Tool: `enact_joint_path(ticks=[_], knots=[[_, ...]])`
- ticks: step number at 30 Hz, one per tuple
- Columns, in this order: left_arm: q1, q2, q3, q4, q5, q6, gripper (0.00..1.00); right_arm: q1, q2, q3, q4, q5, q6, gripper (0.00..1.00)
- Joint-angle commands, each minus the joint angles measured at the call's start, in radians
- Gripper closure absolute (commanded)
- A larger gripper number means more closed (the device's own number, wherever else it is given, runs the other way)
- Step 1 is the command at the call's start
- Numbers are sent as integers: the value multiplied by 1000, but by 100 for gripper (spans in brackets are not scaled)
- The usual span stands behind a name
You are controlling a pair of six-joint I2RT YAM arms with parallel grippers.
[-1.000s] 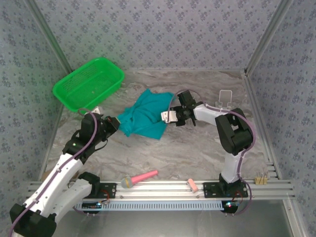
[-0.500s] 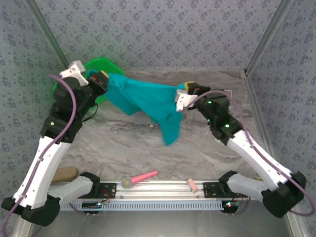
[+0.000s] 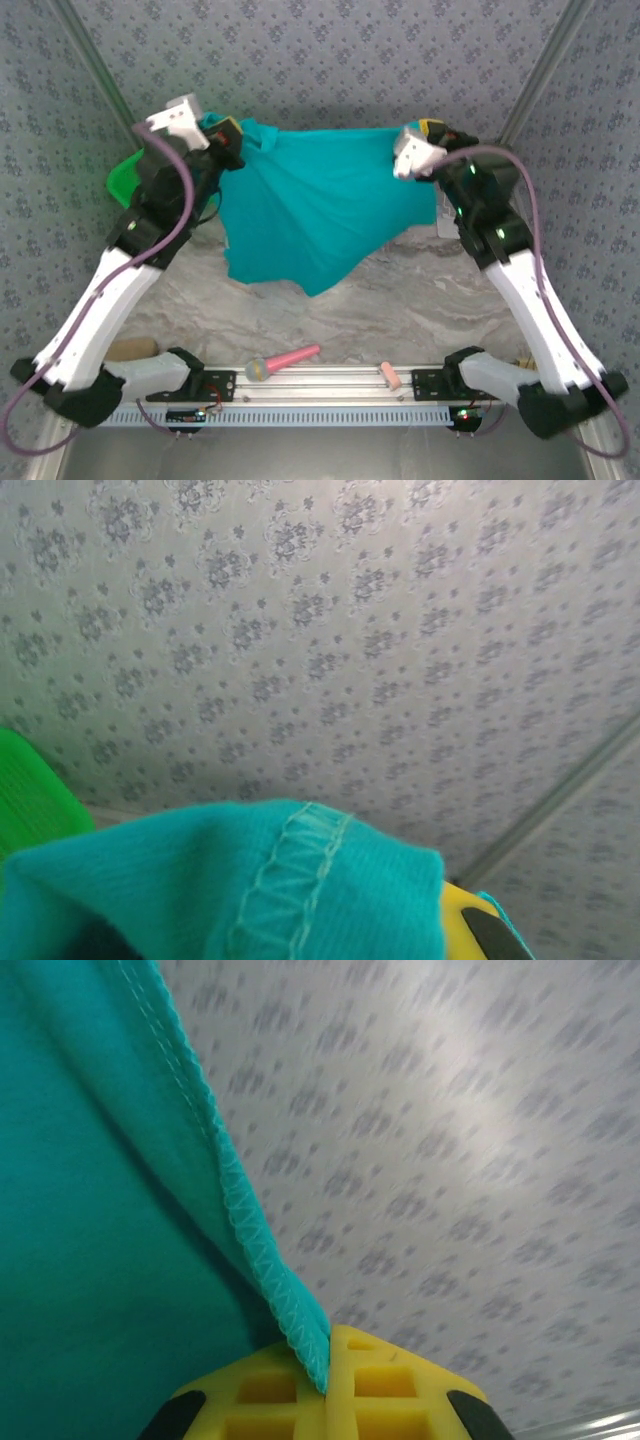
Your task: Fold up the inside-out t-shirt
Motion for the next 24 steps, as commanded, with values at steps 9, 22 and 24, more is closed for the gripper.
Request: enact_joint_path(ticks=[9, 22, 24], knots=[[238, 649, 796, -125, 193, 8, 100, -169, 531, 489, 28, -59, 181, 100], [235, 591, 751, -561, 386, -52, 100, 47, 124, -6, -101, 92, -79, 100], [233, 406, 287, -347, 391, -164, 100, 128, 40, -153, -191, 151, -38, 100]])
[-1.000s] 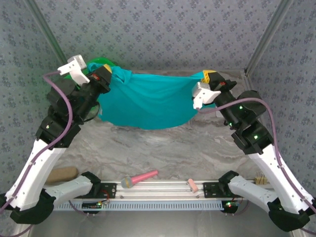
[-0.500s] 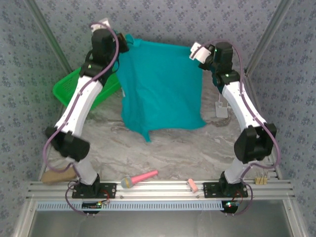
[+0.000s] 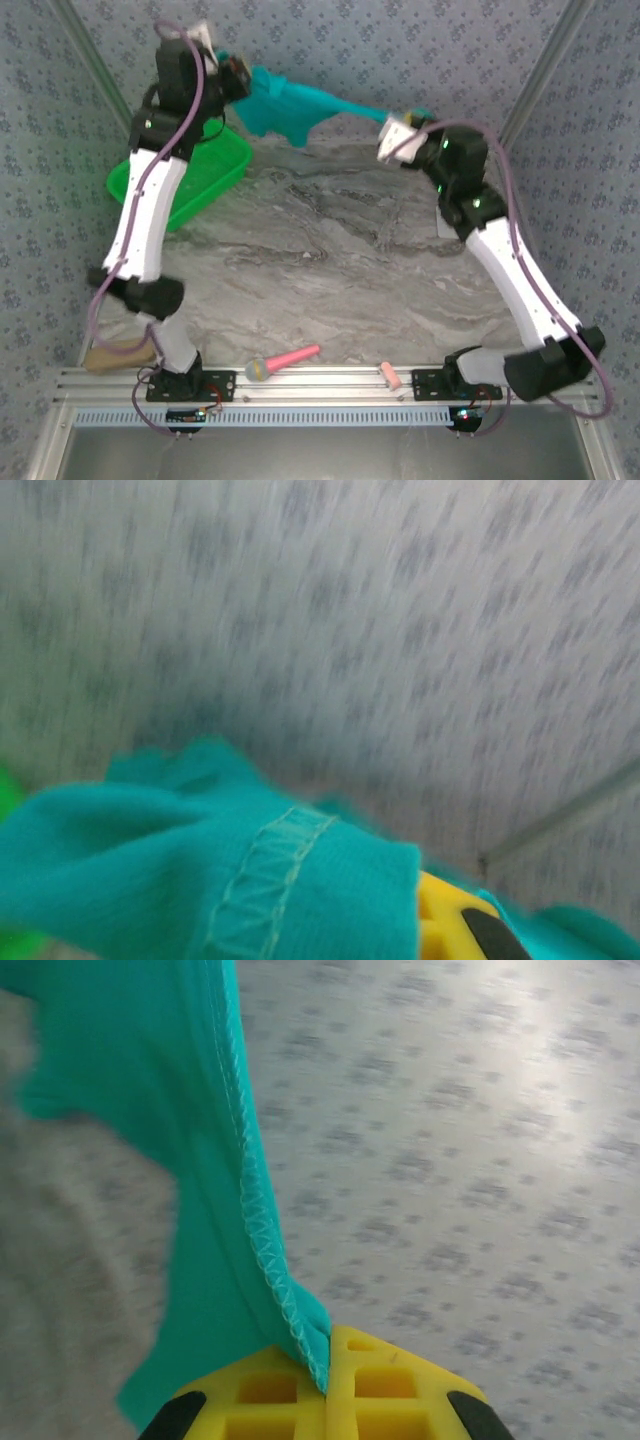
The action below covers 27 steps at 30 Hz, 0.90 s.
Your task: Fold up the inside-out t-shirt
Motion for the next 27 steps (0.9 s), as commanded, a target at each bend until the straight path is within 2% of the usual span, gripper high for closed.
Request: enact_joint_path(ticks=[1, 3, 4, 5, 6, 7, 9, 10, 14, 16, 17, 19, 22, 24, 27], knots=[[2, -217, -634, 187, 20, -202, 100, 120, -90, -234, -202, 142, 12, 100], [10, -355, -965, 342, -31, -343, 100, 216, -147, -380, -277, 178, 97, 98], [12, -409, -1086, 348, -64, -401, 95, 265, -171, -458, -308, 181, 152, 95], [12, -449, -1181, 356, -69, -427, 80, 306, -183, -509, -335, 174, 207, 92], [12, -485, -1263, 366, -53, -440, 53, 349, -191, -559, -375, 147, 266, 87], [17, -515, -1340, 360, -37, -475, 37, 383, -196, -596, -424, 106, 314, 79], [31, -557, -1430, 292, -9, -539, 20, 428, -201, -630, -502, 30, 376, 59], [37, -582, -1457, 271, -1, -513, 13, 439, -203, -627, -551, -15, 384, 52], [39, -661, -1466, 180, -65, -413, 15, 419, -230, -563, -577, -103, 418, 39], [39, -659, -1434, 164, -74, -379, 22, 364, -231, -535, -473, -92, 514, 31], [35, -646, -1422, 179, -65, -356, 26, 333, -222, -528, -400, -72, 598, 29], [19, -582, -1387, 234, -24, -317, 33, 266, -170, -507, -272, -26, 888, 31], [-34, -447, -1306, 277, 1, -267, 42, 179, -65, -438, -278, -35, 1227, 35], [-76, -363, -1265, 303, -23, -229, 46, 136, 6, -398, -313, -19, 1397, 35], [-108, -224, -1204, 323, -65, -191, 50, 80, 88, -425, -293, 4, 1529, 37]])
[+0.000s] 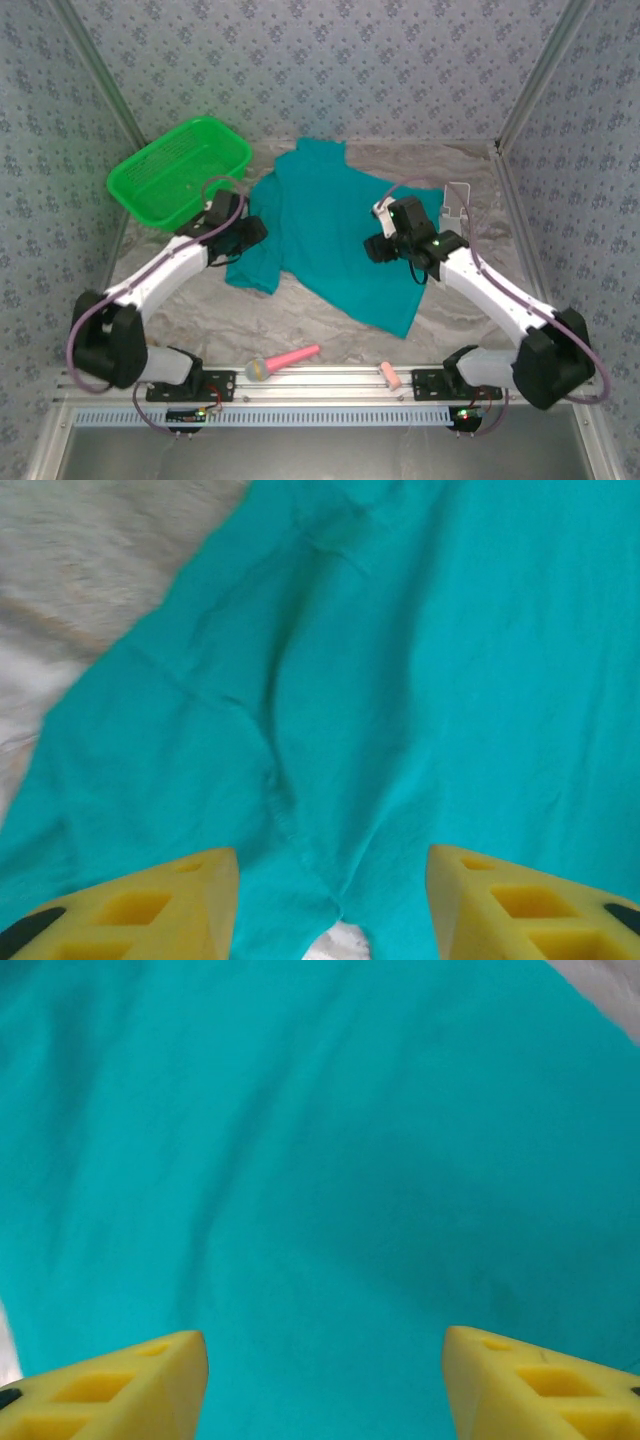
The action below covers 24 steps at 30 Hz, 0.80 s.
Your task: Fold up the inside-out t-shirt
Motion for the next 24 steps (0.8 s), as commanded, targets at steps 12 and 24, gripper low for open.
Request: enact_joint_path(ticks=[12, 24], knots=[[38, 381, 169, 6, -128, 88, 63, 33, 299, -144, 147, -73, 436, 56], [94, 656, 519, -79, -100, 220, 77, 388, 428, 56, 131, -296, 514, 60]])
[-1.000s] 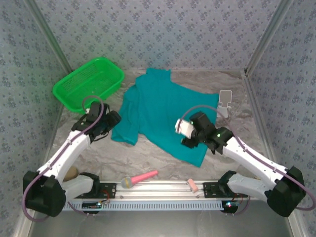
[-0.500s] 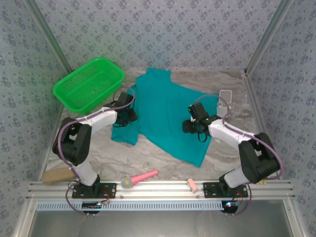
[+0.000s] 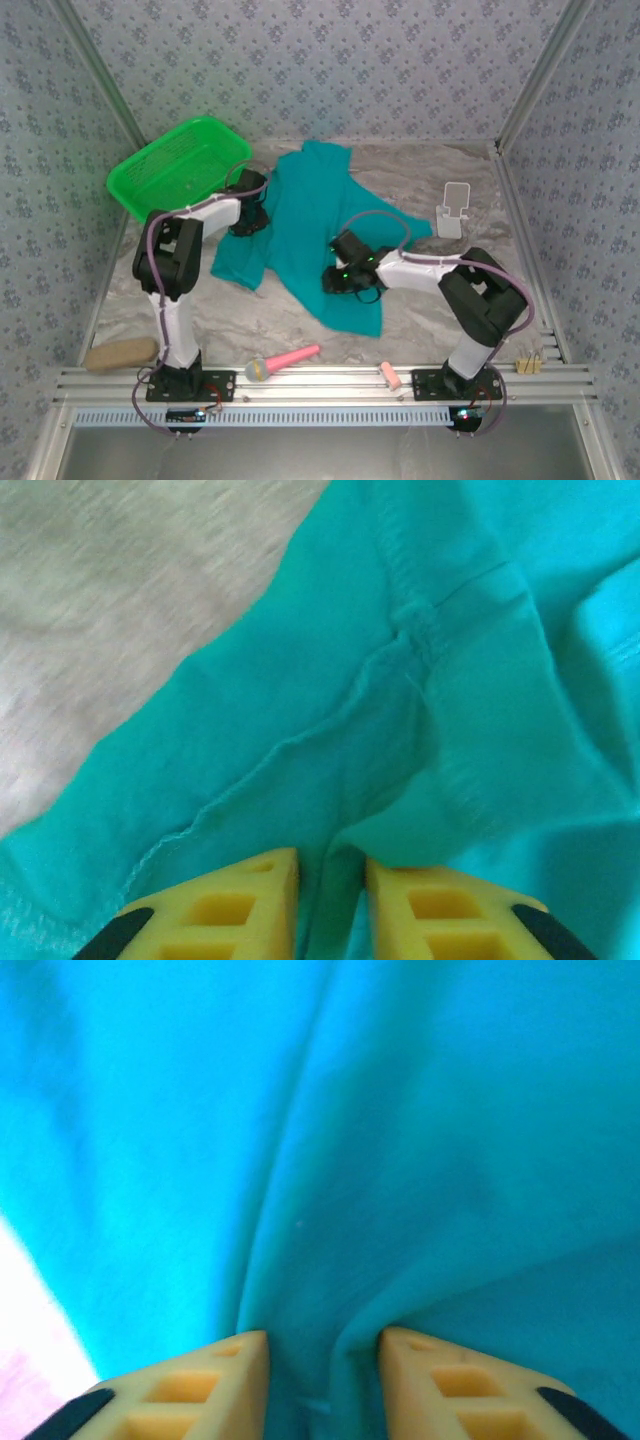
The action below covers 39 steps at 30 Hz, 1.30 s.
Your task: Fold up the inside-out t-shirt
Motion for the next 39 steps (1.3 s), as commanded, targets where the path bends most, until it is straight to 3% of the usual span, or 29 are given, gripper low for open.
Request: enact_joint_path(ticks=[1, 3, 6, 11, 16, 21, 25, 27, 29, 33, 37, 39], knots=[[-2, 80, 146, -41, 27, 82, 78, 53, -4, 82, -98, -63, -8, 56], [-3, 126, 219, -51, 28, 96, 79, 33, -46, 95, -132, -26, -24, 45], [-4, 206, 358, -109, 28, 124, 79, -71, -122, 74, -171, 51, -55, 43], [-7, 361, 592, -185, 48, 157, 79, -330, -139, 8, -163, 88, -97, 43], [-7, 466, 755, -227, 10, 168, 80, -454, -118, -56, -160, 65, -79, 46], [-9, 508, 846, -238, -65, 182, 83, -405, -153, -93, -193, 42, -52, 46], [-19, 475, 871, -301, -43, 209, 77, -391, -263, -143, -290, 159, 20, 43], [-34, 429, 855, -313, -20, 240, 84, -395, -296, -169, -296, 182, 41, 49], [-59, 374, 841, -340, -17, 275, 85, -393, -293, -177, -278, 169, 3, 59], [-119, 260, 741, -367, -11, 281, 81, -350, -268, -170, -211, 109, -32, 62], [-154, 157, 495, -236, 9, 253, 81, -296, -184, -166, -112, 114, -86, 65], [-150, 166, 451, -189, 2, 239, 82, -296, -133, -156, -87, 134, -92, 78]])
